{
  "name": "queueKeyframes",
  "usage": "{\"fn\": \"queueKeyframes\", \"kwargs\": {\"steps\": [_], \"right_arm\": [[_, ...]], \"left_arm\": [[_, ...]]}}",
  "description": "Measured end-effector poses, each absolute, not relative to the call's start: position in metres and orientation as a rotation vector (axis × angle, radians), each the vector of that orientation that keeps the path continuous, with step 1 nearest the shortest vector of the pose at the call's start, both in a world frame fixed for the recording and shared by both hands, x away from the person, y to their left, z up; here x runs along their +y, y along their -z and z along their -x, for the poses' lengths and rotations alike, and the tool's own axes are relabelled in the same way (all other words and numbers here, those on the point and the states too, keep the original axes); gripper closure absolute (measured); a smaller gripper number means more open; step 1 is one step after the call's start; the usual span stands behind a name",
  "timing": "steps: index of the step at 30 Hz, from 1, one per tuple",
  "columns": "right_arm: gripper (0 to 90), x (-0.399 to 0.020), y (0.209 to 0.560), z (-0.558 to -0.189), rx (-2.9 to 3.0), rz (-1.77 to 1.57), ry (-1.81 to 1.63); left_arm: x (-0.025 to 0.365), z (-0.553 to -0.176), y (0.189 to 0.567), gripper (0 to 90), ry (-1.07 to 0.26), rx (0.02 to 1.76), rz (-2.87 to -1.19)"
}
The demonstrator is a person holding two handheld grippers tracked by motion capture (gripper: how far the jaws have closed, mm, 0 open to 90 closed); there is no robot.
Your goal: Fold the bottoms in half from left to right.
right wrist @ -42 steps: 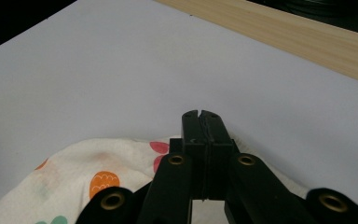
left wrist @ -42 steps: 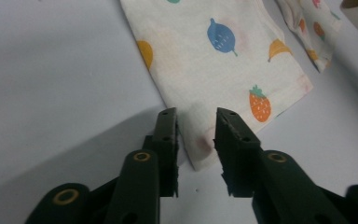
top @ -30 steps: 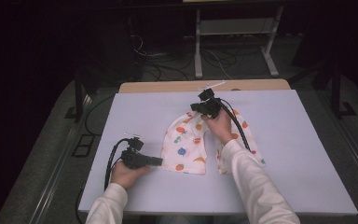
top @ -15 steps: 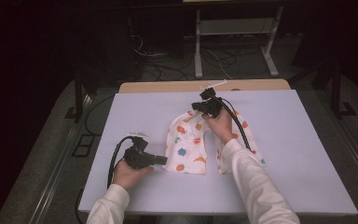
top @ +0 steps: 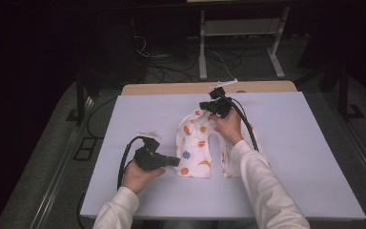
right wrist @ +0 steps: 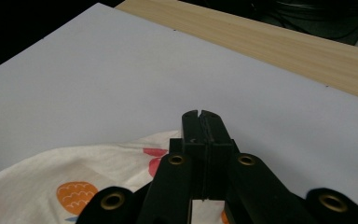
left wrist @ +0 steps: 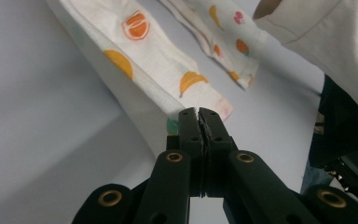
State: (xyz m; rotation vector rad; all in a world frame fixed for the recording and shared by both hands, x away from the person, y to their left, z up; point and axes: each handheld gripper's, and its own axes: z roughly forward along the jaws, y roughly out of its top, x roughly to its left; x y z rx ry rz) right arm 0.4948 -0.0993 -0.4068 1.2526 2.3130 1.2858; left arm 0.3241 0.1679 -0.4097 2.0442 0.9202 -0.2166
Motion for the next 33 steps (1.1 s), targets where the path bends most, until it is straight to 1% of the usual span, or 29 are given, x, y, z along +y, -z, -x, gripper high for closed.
{"fn": "queueKeyframes", "kwargs": {"steps": [7,16,33], "right_arm": [[88.2,-0.110,0.404,-0.498,2.289,-1.285,-1.299],[88.3,-0.128,0.402,-0.504,2.257,-1.341,-1.269],[88.3,-0.149,0.396,-0.507,2.245,-1.347,-1.268]], "left_arm": [[0.155,-0.320,0.399,88.5,0.180,0.848,-2.035],[0.136,-0.320,0.390,88.6,0.216,0.790,-2.044],[0.097,-0.325,0.381,88.6,0.270,0.699,-2.045]]}}
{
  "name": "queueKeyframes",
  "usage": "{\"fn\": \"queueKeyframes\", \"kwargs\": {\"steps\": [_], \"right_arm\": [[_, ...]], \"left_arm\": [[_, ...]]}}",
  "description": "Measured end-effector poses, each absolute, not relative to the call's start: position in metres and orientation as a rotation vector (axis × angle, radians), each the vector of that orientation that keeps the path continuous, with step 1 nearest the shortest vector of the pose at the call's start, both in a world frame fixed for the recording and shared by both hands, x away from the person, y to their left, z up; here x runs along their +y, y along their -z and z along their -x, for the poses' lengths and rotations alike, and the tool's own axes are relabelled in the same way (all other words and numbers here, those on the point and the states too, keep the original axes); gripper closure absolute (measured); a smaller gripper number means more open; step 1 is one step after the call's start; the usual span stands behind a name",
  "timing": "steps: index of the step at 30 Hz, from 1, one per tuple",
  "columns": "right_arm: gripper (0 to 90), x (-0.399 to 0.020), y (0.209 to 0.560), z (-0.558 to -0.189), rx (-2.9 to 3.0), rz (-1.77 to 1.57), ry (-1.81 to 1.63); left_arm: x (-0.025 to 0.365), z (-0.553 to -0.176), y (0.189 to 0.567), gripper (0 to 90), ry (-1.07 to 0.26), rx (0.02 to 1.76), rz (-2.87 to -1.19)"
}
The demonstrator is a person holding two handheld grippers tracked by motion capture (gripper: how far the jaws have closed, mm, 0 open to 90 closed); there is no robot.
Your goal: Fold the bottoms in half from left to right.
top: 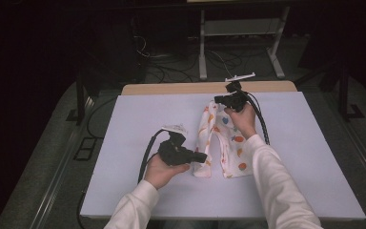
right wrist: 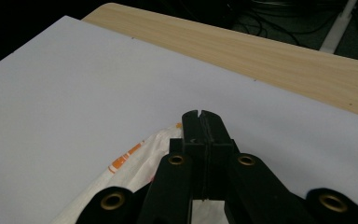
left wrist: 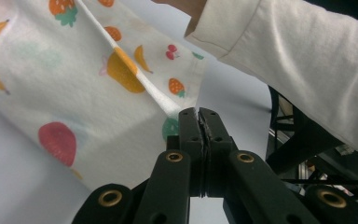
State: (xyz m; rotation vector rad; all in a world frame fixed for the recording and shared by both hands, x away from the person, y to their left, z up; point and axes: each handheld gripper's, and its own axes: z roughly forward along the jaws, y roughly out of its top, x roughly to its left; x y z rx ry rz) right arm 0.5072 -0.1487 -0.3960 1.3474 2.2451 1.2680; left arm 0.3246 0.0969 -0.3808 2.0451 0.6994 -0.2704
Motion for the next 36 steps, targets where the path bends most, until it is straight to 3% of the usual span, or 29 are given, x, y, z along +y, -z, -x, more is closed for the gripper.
{"fn": "queueKeyframes", "kwargs": {"steps": [36], "right_arm": [[88.3,-0.191,0.407,-0.518,2.313,-1.365,-1.170]], "left_arm": [[-0.008,-0.347,0.402,88.5,0.409,0.637,-2.133]]}}
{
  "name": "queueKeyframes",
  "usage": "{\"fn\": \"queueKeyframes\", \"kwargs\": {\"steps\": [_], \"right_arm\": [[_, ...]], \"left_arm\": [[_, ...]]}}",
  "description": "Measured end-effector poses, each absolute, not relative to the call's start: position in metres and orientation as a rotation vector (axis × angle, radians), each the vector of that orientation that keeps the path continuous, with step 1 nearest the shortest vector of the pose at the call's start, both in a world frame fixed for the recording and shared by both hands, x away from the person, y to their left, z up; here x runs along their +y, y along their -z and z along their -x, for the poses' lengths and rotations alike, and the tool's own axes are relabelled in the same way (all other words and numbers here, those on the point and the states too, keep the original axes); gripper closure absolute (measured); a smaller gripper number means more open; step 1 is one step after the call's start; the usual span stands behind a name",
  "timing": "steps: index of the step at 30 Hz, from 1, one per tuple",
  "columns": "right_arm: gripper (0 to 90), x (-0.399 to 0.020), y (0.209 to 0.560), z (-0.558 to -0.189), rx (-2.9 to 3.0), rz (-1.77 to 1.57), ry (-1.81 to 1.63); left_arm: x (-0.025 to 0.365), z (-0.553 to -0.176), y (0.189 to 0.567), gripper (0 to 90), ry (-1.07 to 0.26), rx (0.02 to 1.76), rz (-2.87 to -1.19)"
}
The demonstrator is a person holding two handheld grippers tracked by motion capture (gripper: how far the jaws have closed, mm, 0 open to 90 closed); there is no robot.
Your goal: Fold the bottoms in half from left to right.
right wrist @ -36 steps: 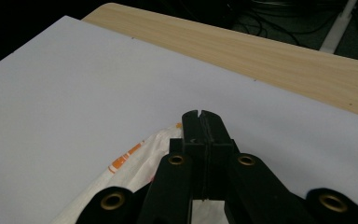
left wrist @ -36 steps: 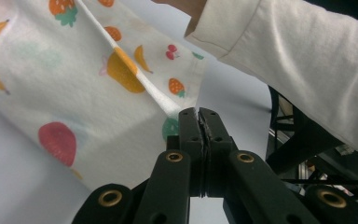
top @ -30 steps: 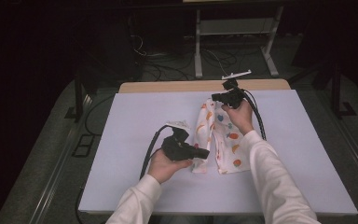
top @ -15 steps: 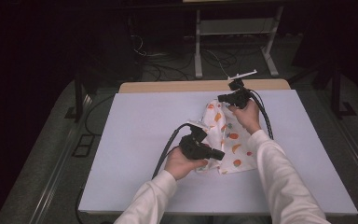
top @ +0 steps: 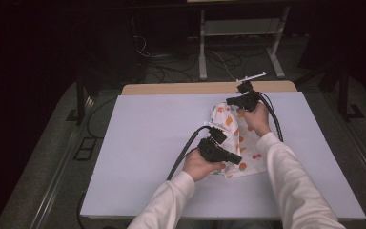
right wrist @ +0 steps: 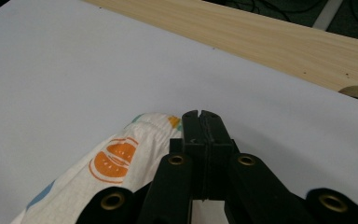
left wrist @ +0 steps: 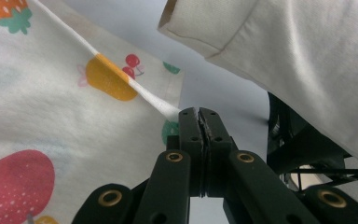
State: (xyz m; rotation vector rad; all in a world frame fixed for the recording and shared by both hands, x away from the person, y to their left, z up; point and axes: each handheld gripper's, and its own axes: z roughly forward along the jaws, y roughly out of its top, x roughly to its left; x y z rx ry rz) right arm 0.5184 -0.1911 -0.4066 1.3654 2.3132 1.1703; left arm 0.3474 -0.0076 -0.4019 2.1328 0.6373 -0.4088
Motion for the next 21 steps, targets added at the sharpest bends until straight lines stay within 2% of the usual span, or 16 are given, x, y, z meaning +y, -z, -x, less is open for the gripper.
{"fn": "queueKeyframes", "kwargs": {"steps": [21], "right_arm": [[88.3,-0.200,0.414,-0.521,2.342,-1.329,-1.116]], "left_arm": [[-0.053,-0.355,0.421,88.5,0.436,0.707,-2.089]]}}
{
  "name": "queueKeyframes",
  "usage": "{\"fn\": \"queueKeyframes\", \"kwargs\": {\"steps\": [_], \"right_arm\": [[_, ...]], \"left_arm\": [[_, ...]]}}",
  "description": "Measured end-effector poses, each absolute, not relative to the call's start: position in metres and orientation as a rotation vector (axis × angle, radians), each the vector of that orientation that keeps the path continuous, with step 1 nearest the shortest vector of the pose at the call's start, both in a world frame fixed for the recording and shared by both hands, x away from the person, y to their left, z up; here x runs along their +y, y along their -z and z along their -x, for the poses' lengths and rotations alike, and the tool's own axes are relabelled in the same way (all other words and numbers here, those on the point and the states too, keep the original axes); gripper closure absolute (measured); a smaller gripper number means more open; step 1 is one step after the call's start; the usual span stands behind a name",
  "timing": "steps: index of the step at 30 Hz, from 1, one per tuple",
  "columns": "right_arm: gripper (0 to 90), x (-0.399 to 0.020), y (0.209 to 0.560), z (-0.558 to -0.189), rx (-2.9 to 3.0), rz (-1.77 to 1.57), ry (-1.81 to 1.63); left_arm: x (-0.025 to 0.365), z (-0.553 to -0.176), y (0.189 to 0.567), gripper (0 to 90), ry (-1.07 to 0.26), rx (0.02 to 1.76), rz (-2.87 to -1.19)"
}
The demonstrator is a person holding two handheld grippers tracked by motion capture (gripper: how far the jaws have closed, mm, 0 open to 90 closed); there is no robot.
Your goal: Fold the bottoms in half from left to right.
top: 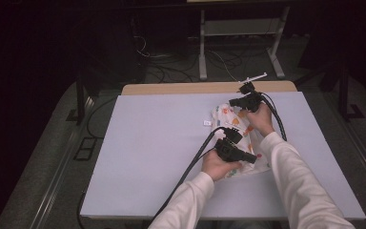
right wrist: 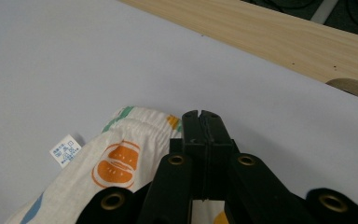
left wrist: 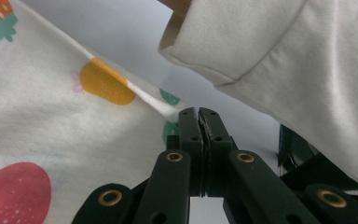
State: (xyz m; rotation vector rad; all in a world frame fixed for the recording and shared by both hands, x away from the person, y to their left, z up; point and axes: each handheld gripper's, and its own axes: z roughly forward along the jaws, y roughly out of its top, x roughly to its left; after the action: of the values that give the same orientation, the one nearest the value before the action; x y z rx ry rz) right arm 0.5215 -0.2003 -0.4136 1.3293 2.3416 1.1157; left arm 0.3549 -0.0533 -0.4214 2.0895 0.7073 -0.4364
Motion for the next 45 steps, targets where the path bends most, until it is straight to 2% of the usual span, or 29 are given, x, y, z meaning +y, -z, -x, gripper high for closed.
{"fn": "queueKeyframes", "kwargs": {"steps": [23,45], "right_arm": [[88.2,-0.213,0.413,-0.529,2.368,-1.276,-1.113],[88.2,-0.220,0.418,-0.532,2.371,-1.264,-1.097]], "left_arm": [[-0.086,-0.360,0.437,88.5,0.450,0.783,-2.049],[-0.099,-0.364,0.449,88.4,0.465,0.826,-2.011]]}}
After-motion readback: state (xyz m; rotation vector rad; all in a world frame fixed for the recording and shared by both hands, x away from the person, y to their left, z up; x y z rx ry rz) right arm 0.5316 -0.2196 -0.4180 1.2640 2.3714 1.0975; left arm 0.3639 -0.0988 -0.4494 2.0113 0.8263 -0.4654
